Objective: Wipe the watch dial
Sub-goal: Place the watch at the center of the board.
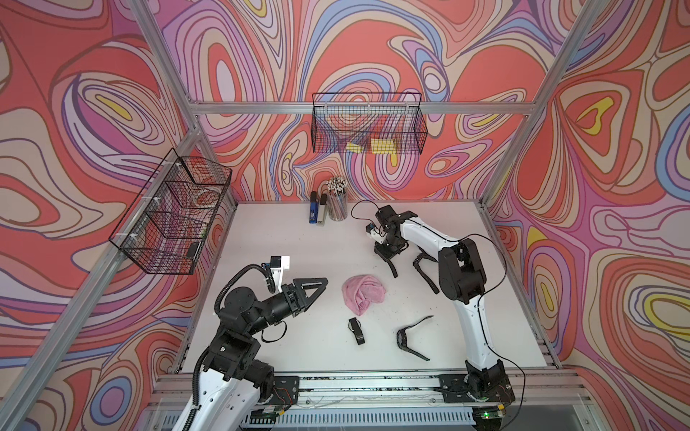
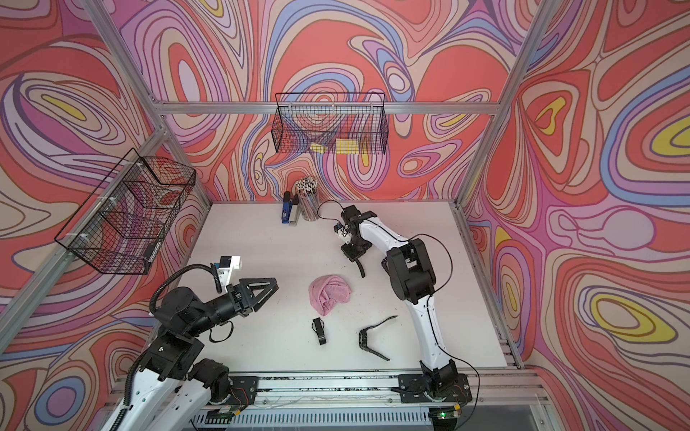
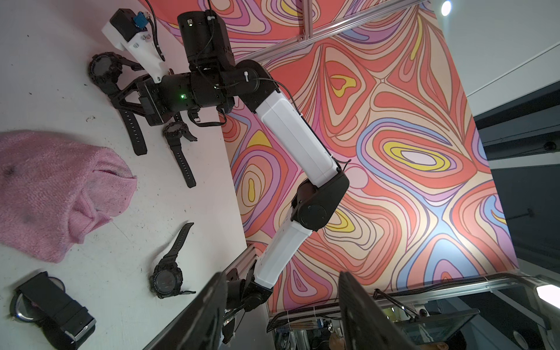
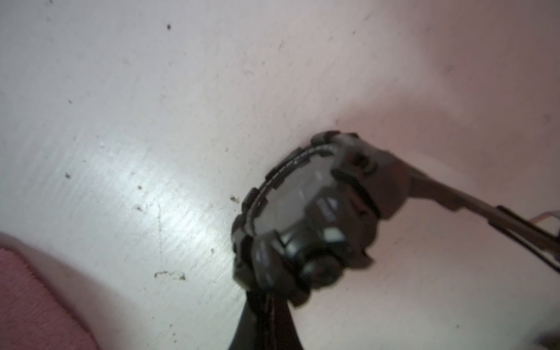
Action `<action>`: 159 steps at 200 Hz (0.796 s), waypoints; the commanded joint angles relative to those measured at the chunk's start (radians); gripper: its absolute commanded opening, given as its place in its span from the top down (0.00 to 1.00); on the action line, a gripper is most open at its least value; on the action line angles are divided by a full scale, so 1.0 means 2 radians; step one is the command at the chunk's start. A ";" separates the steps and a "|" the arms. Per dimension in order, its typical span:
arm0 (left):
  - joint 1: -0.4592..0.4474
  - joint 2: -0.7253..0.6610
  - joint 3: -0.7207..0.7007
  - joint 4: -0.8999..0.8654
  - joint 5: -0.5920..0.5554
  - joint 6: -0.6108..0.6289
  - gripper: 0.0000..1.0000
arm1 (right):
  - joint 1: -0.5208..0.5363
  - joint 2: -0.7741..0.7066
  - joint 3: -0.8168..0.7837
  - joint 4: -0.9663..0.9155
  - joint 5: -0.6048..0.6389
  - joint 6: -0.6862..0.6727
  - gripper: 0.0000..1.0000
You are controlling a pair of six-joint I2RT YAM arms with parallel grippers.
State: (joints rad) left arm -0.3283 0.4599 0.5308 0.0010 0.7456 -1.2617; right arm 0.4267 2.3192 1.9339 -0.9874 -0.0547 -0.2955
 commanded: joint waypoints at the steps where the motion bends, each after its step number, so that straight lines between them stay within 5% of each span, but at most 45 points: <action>1: -0.001 -0.003 -0.002 0.013 -0.003 0.000 0.38 | 0.001 0.013 0.006 -0.021 0.008 -0.007 0.98; 64: -0.002 -0.016 0.005 -0.071 -0.001 0.048 0.36 | 0.001 -0.006 0.005 -0.005 -0.011 0.004 0.58; 117: -0.002 -0.024 0.022 -0.258 -0.030 0.147 0.37 | 0.001 -0.097 -0.022 0.031 -0.010 0.035 0.40; 159: -0.014 -0.045 -0.030 -0.304 -0.043 0.166 0.39 | 0.001 -0.216 -0.113 0.081 -0.046 0.085 0.35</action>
State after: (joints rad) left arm -0.3386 0.4049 0.5297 -0.4862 0.6945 -0.9943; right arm 0.4267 2.0163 1.8114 -0.9012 -0.0940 -0.2062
